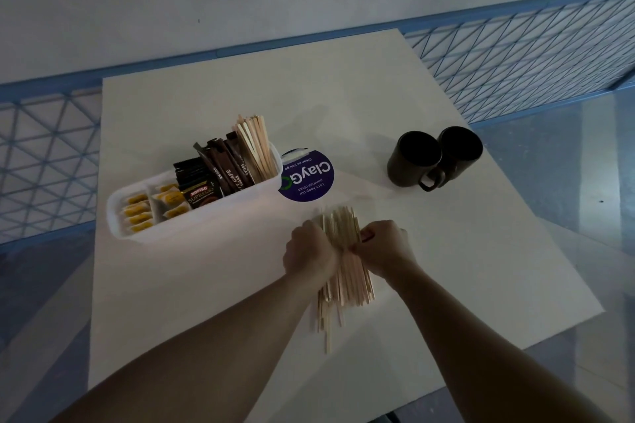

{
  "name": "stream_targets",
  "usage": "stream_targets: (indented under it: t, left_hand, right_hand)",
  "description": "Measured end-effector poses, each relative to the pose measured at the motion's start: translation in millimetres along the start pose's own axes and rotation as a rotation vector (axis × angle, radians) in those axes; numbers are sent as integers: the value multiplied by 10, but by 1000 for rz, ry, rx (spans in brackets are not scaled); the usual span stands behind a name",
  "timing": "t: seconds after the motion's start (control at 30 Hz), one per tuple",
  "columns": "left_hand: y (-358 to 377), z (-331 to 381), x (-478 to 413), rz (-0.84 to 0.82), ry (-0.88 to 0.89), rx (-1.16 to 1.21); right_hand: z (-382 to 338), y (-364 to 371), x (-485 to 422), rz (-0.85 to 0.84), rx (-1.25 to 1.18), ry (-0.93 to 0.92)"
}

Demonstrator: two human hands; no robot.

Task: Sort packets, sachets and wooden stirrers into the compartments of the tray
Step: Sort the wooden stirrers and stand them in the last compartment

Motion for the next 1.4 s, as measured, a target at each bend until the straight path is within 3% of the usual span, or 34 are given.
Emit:
stream_targets:
  t: [0.93,1.23,1.4]
  left_hand:
    - [-421,-192,-151,-1,-54,326]
    - [-639,-145,-297,23,-131,775]
    - [-892,-36,-392,3,-153,986]
  right_hand:
    - [-206,-165,-32,-47,-41,37]
    - [-595,-212,-68,-54,-123,-81]
    - [-1003,-238,10,-166,-281,-182]
Point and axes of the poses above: each hand's wrist, its own x-axis away from the middle knuckle, its own y-axis out of the palm, z = x × y, the point moved 6 cm from there along -x, towards the middle knuckle, and after that the axes turned 13 degrees about y, right-handed, at the moved point
